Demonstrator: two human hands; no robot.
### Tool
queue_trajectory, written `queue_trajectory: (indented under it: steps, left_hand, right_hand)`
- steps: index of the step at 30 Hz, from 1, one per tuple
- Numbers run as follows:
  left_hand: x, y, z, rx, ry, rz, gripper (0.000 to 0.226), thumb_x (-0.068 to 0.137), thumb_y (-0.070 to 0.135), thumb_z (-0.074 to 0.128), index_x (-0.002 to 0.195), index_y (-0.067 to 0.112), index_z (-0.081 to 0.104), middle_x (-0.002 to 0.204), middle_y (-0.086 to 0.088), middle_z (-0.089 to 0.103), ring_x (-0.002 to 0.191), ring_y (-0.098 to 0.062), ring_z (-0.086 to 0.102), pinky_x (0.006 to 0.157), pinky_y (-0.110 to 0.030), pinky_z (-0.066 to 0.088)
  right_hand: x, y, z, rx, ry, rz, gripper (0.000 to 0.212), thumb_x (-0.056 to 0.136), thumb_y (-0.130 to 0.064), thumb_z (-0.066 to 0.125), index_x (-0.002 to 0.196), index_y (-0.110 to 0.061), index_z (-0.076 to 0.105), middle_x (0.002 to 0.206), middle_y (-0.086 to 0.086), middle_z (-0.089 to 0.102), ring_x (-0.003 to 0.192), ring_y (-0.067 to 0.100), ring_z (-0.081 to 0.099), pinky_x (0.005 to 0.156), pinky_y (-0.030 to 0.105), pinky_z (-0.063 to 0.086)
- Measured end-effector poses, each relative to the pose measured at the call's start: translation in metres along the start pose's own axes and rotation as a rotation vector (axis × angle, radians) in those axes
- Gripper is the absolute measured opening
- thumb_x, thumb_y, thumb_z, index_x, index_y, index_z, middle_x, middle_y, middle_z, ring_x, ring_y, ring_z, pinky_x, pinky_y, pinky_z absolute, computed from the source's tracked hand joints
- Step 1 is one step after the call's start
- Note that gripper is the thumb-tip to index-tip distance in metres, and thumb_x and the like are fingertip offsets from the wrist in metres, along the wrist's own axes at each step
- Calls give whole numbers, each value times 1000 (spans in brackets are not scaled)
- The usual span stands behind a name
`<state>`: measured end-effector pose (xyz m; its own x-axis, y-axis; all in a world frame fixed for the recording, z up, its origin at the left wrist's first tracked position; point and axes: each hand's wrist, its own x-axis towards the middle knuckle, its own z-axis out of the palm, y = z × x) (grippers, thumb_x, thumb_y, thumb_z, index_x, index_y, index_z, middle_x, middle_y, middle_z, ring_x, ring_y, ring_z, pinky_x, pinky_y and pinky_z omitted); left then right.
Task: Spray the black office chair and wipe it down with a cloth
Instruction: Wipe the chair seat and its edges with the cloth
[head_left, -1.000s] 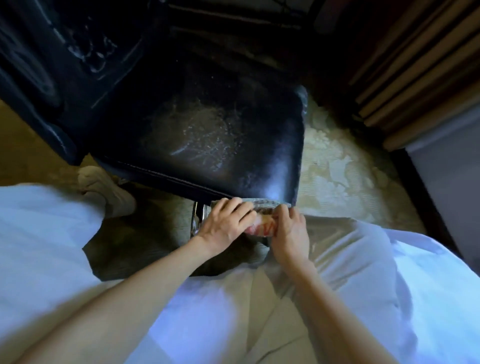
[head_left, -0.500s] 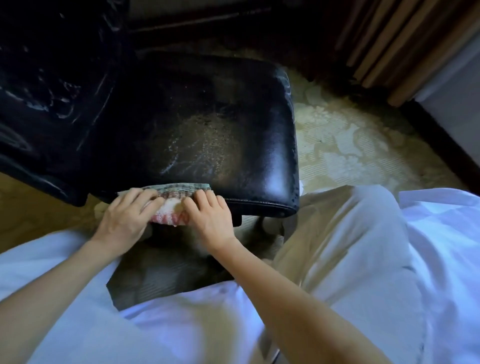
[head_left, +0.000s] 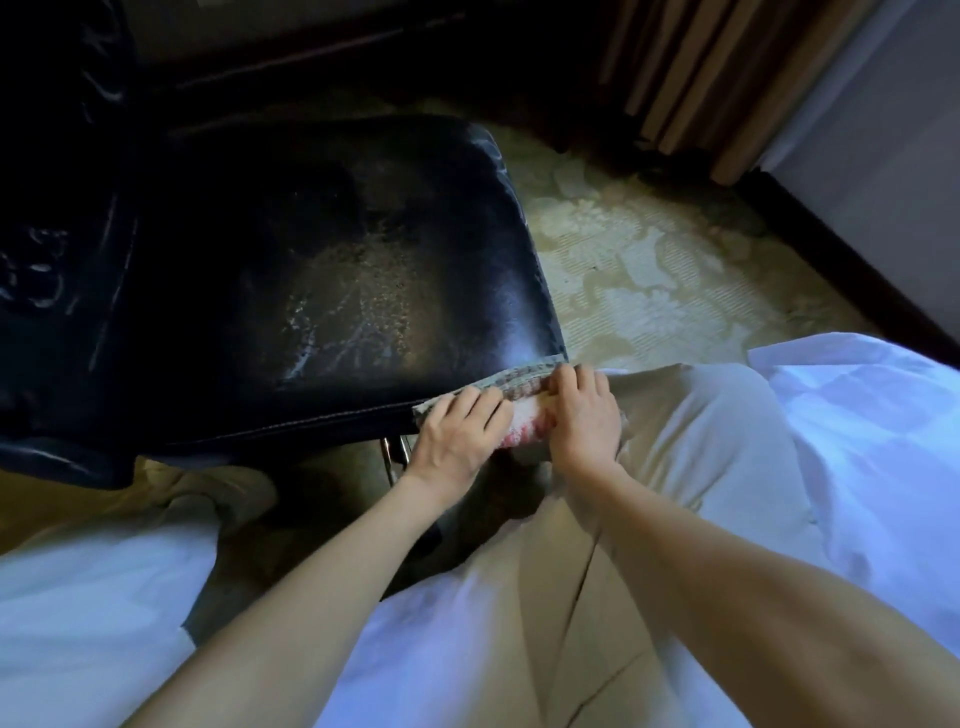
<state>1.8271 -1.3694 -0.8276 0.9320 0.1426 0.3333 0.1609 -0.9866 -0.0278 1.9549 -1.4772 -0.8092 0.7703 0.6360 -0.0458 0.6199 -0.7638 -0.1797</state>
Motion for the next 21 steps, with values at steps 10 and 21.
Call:
queue_trajectory:
  steps: [10,21]
  left_hand:
    - [-80,-80,-34,4,-13,-28,33,92,6,33,113,11,59,108,-10,63,90,-30,59,74,-39,50]
    - [-90,-88,-52,38,-123,-102,47,71,13,39,112,4,59,110,-14,59,95,-33,51,80,-39,40]
  right_hand:
    - [-12,-72,40,53,317,-580,42,64,-10,70,96,-13,44,90,9,50,83,26,40,69,35,36]
    - [-10,-75,30,88,235,-820,44,63,-15,69,103,-15,50,97,4,57,90,24,49,70,32,38]
